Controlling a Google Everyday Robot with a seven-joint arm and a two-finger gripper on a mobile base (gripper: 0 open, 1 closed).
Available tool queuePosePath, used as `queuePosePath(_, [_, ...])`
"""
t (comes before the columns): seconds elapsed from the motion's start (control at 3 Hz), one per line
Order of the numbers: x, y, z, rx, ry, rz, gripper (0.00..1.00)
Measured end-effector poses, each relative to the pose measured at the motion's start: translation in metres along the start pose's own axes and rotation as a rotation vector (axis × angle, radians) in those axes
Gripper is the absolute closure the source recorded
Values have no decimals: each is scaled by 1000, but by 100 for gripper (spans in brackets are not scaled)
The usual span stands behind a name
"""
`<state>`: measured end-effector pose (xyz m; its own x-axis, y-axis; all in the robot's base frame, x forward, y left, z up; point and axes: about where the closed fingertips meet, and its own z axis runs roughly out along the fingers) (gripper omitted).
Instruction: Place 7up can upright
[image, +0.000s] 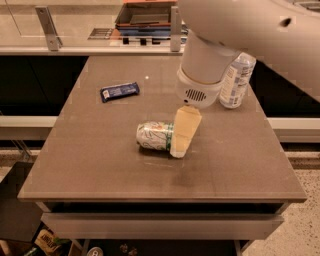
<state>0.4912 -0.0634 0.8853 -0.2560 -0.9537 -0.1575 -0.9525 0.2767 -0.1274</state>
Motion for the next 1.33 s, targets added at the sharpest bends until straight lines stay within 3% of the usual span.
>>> queuePosePath(0.67, [-12,-13,31,-24,23,19,0])
queuePosePath(1.33, [-26,-9,27,-44,40,36,0])
